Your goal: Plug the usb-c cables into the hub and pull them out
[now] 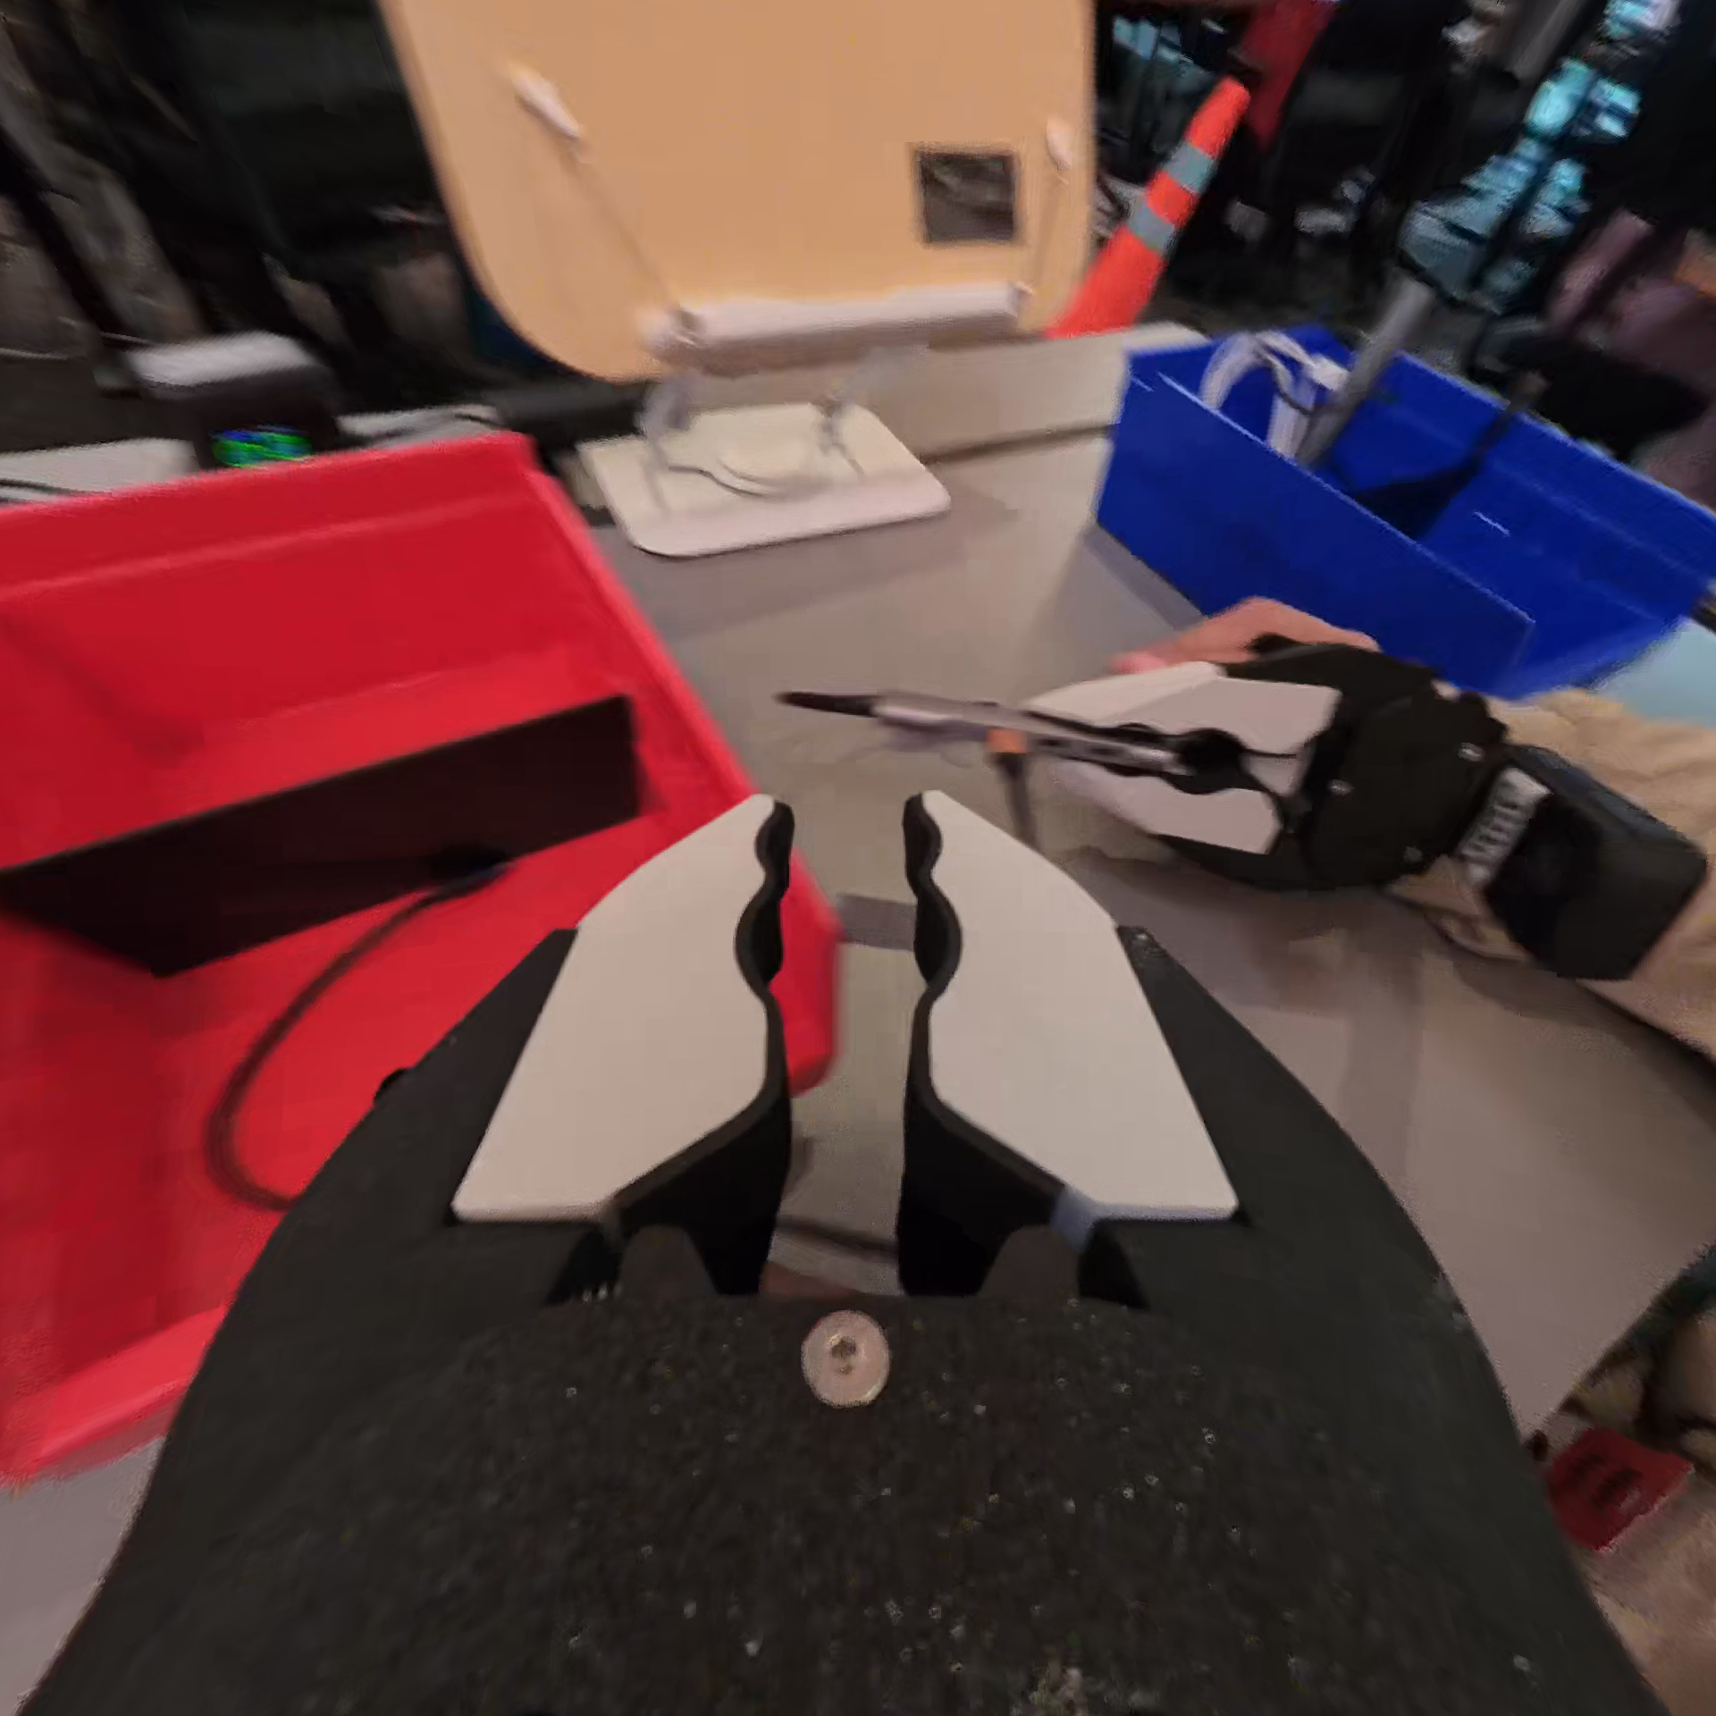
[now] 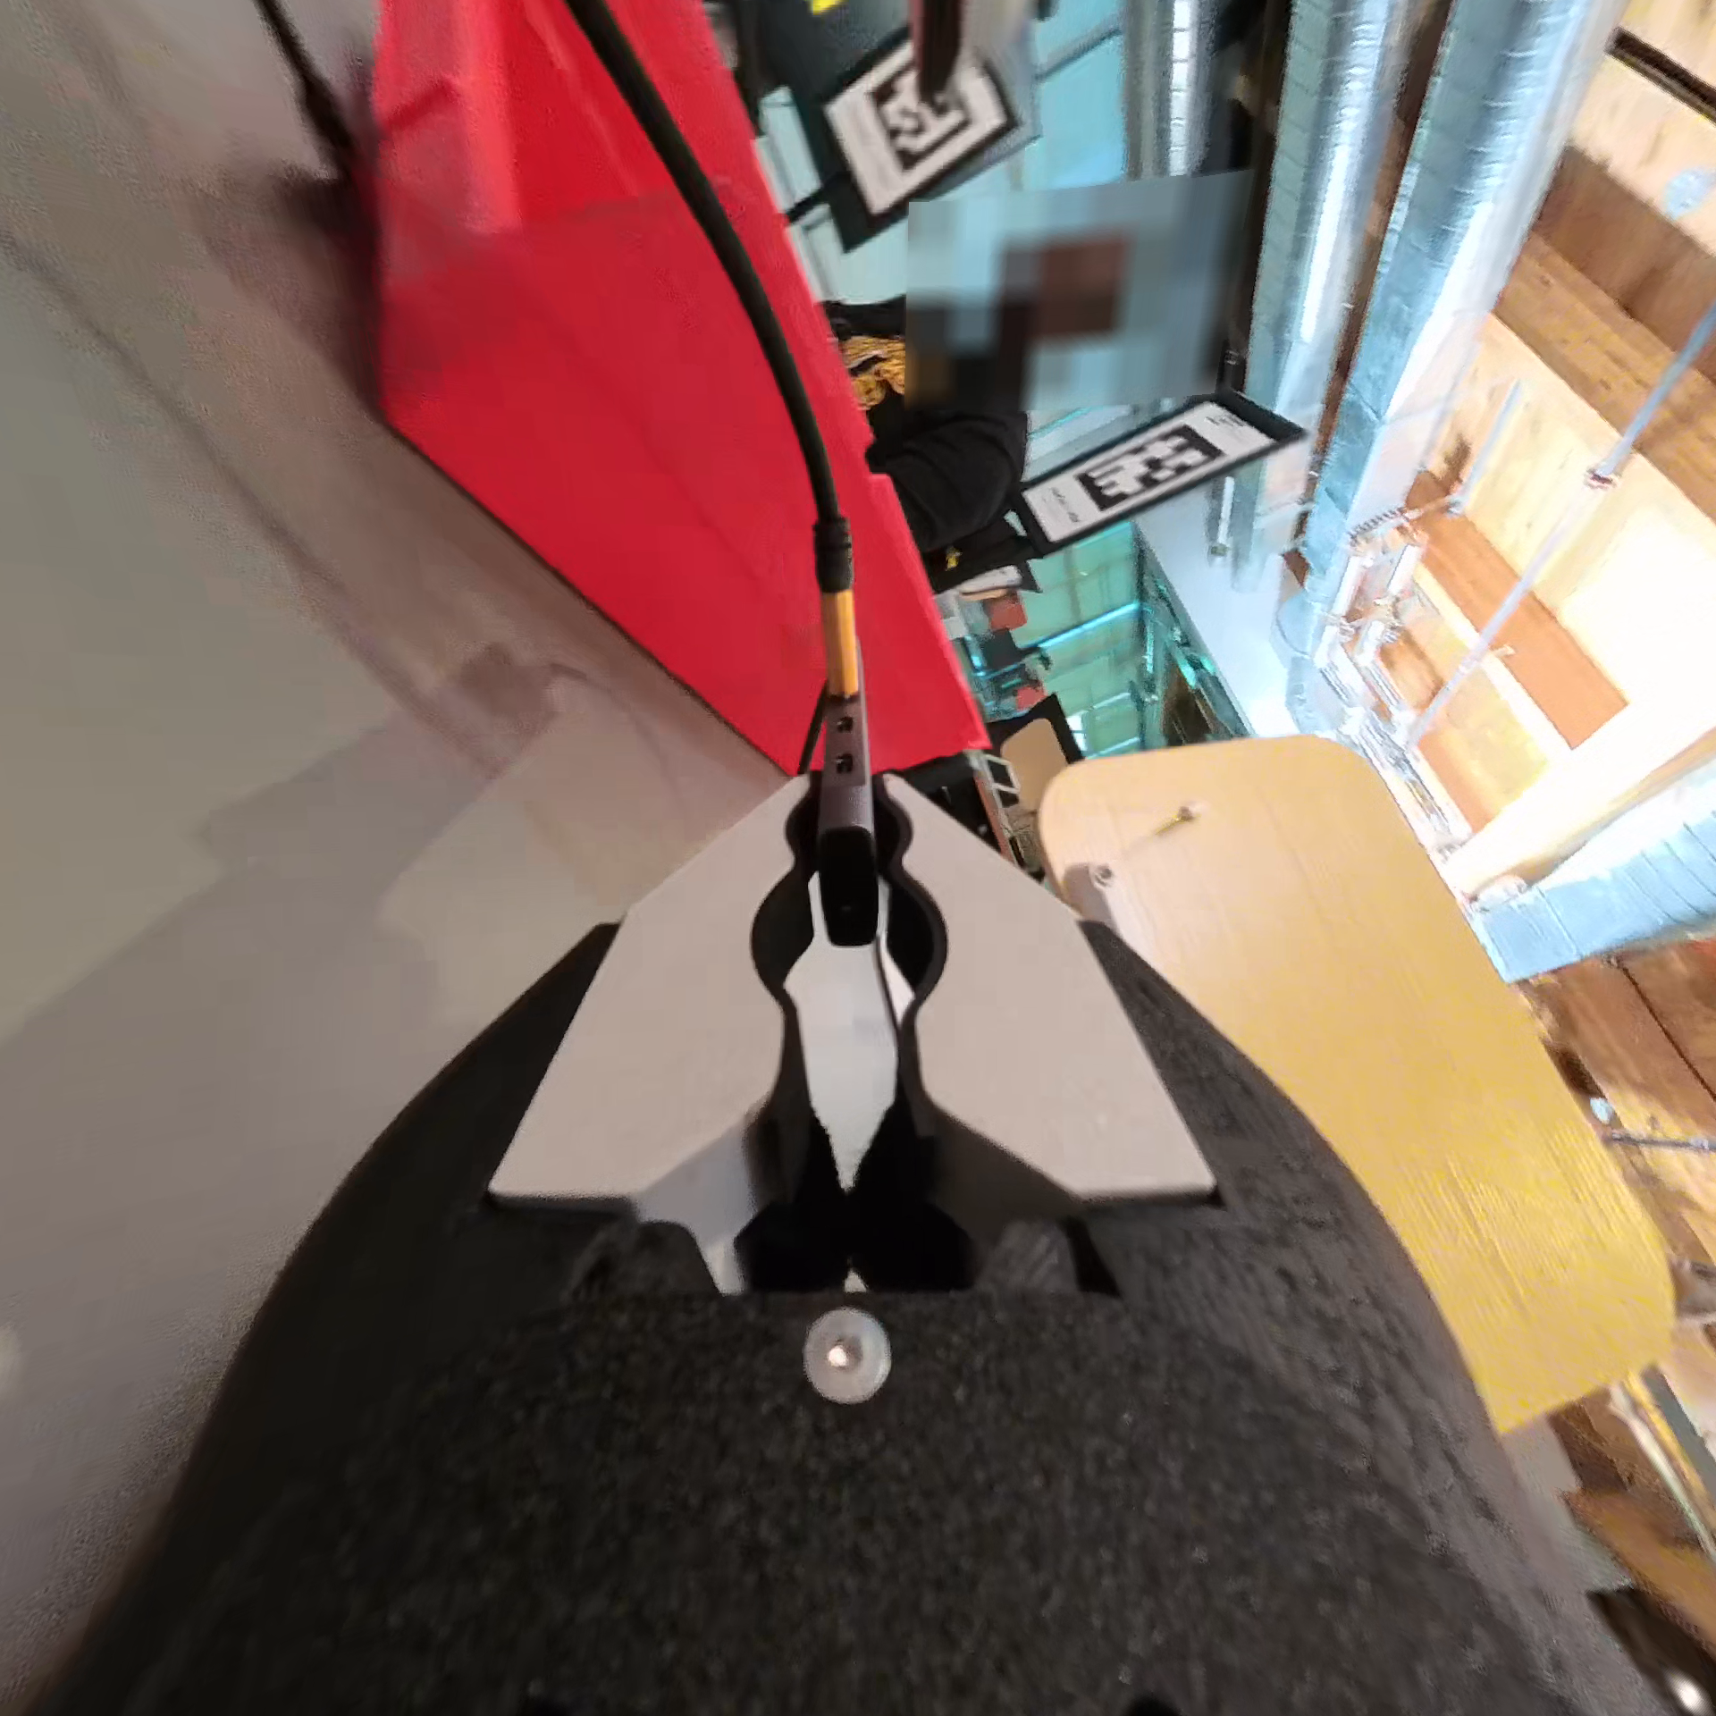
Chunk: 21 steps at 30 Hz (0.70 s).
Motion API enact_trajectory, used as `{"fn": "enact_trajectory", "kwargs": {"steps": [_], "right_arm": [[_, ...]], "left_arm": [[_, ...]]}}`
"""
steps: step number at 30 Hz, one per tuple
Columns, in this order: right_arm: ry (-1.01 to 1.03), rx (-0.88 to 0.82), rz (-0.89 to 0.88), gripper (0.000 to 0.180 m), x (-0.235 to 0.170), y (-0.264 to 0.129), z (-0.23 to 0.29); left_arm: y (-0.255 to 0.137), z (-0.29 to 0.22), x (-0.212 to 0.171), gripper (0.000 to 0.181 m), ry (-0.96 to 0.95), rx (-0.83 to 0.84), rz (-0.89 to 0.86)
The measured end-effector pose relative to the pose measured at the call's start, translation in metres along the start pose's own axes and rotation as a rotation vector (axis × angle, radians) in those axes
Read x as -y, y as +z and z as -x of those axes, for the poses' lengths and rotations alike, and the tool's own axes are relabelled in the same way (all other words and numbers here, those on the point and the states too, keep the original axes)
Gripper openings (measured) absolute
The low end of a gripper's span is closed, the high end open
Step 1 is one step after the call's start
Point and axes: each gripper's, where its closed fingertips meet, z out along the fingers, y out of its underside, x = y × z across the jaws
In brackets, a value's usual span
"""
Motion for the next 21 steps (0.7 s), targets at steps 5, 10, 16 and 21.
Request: {"fn": "enact_trajectory", "kwargs": {"steps": [5,10,16,21], "right_arm": [[0.227,-0.038,-0.101,0.008,0.008,-0.008,-0.026],[0.239,0.007,-0.117,0.008,0.012,-0.007,-0.019],[0.169,0.048,-0.111,0.008,0.016,-0.006,-0.005],[0.184,0.072,-0.101,0.008,0.014,-0.004,-0.002]], "left_arm": [[-0.034,0.087,-0.004,0.031,-0.058,0.126,0.141],[0.0,0.143,-0.043,0.039,0.003,0.209,0.419],[0.064,0.177,-0.078,0.049,0.015,0.266,0.635],[0.087,0.183,-0.102,0.045,0.01,0.188,0.738]]}}
